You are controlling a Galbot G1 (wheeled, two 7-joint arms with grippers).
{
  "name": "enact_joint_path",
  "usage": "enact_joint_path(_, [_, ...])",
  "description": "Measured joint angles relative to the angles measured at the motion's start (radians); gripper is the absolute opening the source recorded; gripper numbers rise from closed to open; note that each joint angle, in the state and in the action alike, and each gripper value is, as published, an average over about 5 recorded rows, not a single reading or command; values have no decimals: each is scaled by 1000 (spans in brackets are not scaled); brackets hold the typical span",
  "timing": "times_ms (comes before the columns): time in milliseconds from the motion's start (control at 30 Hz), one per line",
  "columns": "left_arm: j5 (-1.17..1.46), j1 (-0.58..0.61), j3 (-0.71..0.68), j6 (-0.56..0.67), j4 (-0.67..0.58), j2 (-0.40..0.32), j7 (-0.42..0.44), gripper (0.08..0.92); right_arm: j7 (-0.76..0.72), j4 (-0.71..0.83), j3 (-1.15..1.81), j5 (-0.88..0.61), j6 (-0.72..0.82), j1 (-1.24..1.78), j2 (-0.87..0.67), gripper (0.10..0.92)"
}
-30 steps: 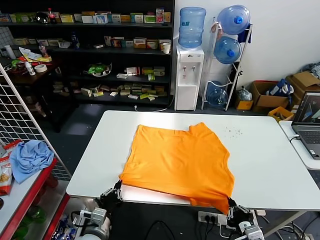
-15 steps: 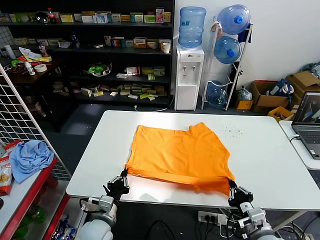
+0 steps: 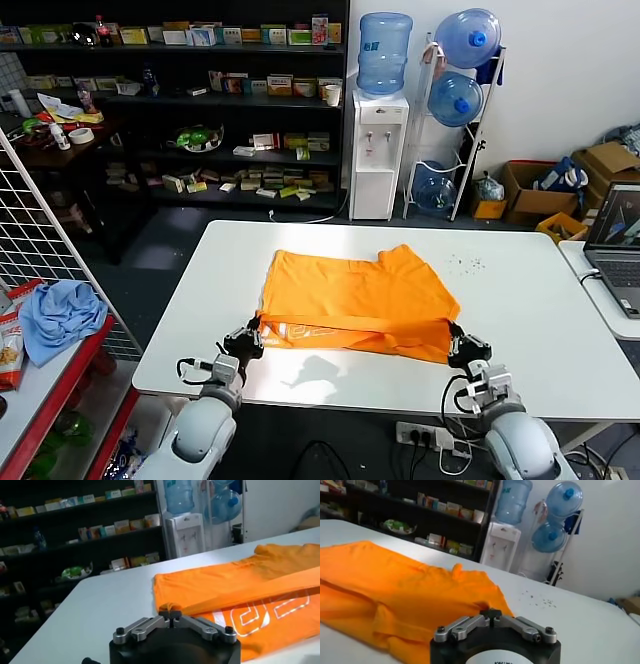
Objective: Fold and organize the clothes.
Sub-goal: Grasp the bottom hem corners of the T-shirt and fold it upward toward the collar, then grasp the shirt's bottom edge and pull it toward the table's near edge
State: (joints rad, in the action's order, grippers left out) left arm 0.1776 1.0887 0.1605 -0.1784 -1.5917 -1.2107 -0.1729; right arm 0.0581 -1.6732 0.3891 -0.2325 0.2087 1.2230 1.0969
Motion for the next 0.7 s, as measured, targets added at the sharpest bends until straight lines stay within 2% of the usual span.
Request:
enact_joint_path(133, [8, -23, -4, -1, 18, 1, 4, 135, -1, 17, -11, -14, 19, -23, 0, 219])
enact_joint_path(400, [36, -24, 6, 11, 14, 15, 3, 360, 5, -31, -2, -48, 72, 1, -14, 444])
enact_joint_path(700, [71, 28, 19, 8, -29, 24, 1, 620, 17, -124, 43, -54, 142, 100, -34, 721])
